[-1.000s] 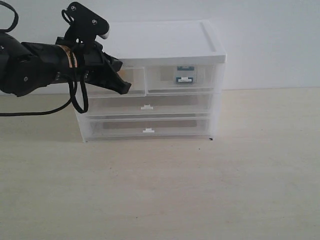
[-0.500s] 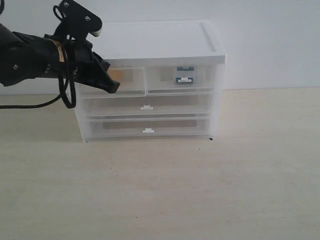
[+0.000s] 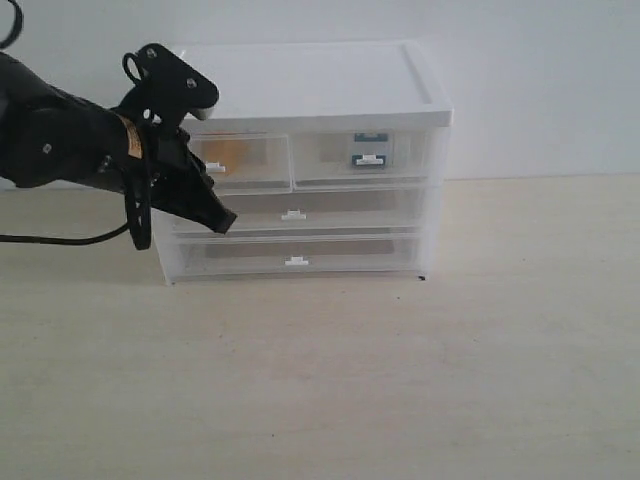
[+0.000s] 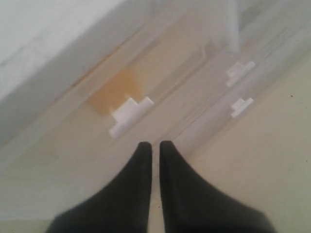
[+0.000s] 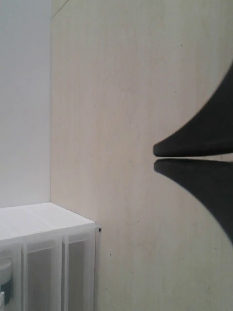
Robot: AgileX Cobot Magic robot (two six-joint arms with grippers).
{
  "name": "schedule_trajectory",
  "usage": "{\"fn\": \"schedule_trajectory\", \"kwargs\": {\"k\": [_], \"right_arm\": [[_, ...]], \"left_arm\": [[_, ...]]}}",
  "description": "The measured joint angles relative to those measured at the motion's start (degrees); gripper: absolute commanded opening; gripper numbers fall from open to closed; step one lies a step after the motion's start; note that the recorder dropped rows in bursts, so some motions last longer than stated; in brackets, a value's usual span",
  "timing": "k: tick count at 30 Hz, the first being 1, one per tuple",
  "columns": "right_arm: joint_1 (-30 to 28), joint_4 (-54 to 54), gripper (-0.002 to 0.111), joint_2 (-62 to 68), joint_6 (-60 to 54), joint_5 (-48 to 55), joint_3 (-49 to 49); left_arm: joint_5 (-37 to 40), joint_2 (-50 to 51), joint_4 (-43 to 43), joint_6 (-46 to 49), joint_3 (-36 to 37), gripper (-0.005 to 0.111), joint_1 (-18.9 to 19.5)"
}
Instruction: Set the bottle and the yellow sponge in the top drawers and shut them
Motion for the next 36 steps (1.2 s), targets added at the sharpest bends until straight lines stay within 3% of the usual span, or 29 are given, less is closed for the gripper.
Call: {"fn": "schedule_trajectory", "kwargs": {"k": [9, 13, 23, 29, 36], "right_arm": [[0.0, 0.0, 0.0, 0.0, 0.0, 0.0, 0.0], [0.0, 0.0, 0.0, 0.0, 0.0, 0.0, 0.0], [0.0, 0.0, 0.0, 0.0, 0.0, 0.0, 0.0], [0.0, 0.0, 0.0, 0.0, 0.0, 0.0, 0.0], [0.0, 0.0, 0.0, 0.0, 0.0, 0.0, 0.0]], "left_arm": [[-14.7, 3.3, 0.0, 0.0, -0.1, 0.004, 3.3], [-14.0, 3.3, -0.2, -0.7, -0.1, 0.004, 3.7], [12.3, -7.0, -6.1, -2.8, 0.0, 0.004, 0.2], [14.0, -22.7, -10.9, -2.8, 11.3, 0.004, -0.4], [8.1, -41.3, -18.4, -2.8, 26.2, 0.004, -0.4]]}}
